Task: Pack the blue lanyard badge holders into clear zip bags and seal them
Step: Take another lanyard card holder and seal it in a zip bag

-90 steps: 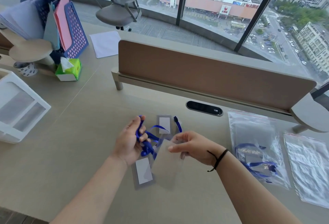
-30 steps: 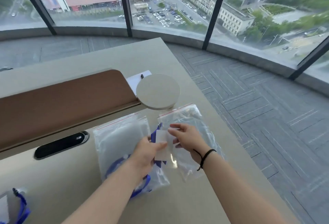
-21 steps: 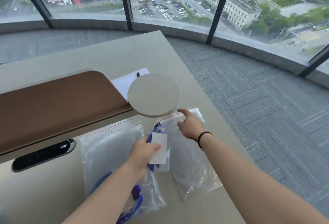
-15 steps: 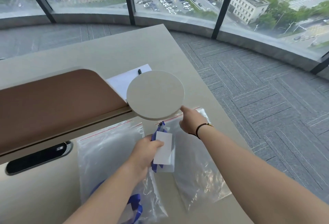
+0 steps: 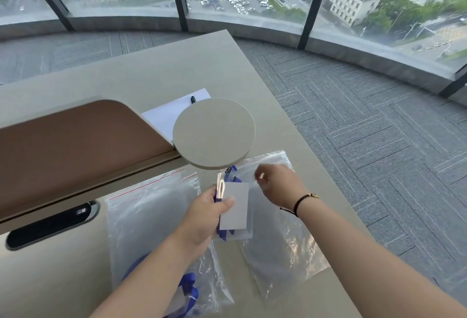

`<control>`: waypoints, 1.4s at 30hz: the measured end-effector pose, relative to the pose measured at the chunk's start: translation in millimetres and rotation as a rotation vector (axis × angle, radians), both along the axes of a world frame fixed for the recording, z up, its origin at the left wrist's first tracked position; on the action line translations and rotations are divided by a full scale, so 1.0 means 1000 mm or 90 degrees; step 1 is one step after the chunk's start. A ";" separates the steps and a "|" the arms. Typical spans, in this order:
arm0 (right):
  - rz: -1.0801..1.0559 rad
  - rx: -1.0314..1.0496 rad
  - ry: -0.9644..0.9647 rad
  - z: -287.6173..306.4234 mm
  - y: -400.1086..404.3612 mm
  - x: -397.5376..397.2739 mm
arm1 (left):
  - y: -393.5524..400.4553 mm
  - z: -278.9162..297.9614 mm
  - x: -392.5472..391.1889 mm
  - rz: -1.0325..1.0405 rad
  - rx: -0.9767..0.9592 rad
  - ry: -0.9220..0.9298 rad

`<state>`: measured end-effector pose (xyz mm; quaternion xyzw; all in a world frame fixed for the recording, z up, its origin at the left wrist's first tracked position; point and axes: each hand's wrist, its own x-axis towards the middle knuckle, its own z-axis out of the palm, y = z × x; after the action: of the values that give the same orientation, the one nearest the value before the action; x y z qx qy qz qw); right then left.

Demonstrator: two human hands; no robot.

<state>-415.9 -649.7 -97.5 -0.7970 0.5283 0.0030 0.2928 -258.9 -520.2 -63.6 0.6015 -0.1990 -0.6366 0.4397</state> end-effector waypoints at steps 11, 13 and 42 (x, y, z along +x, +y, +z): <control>-0.023 -0.003 -0.108 0.048 0.081 -0.038 | -0.006 0.051 -0.032 0.099 -0.145 0.122; -0.036 0.013 -0.133 0.055 0.086 -0.045 | -0.002 0.053 -0.034 0.114 -0.142 0.150; -0.003 -0.014 -0.229 0.111 0.118 -0.052 | 0.044 0.084 -0.029 -0.178 -0.137 -0.236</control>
<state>-467.8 -531.5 13.5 -0.7865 0.4693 -0.1460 0.3741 -288.4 -476.6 20.0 0.6241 -0.4241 -0.5454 0.3650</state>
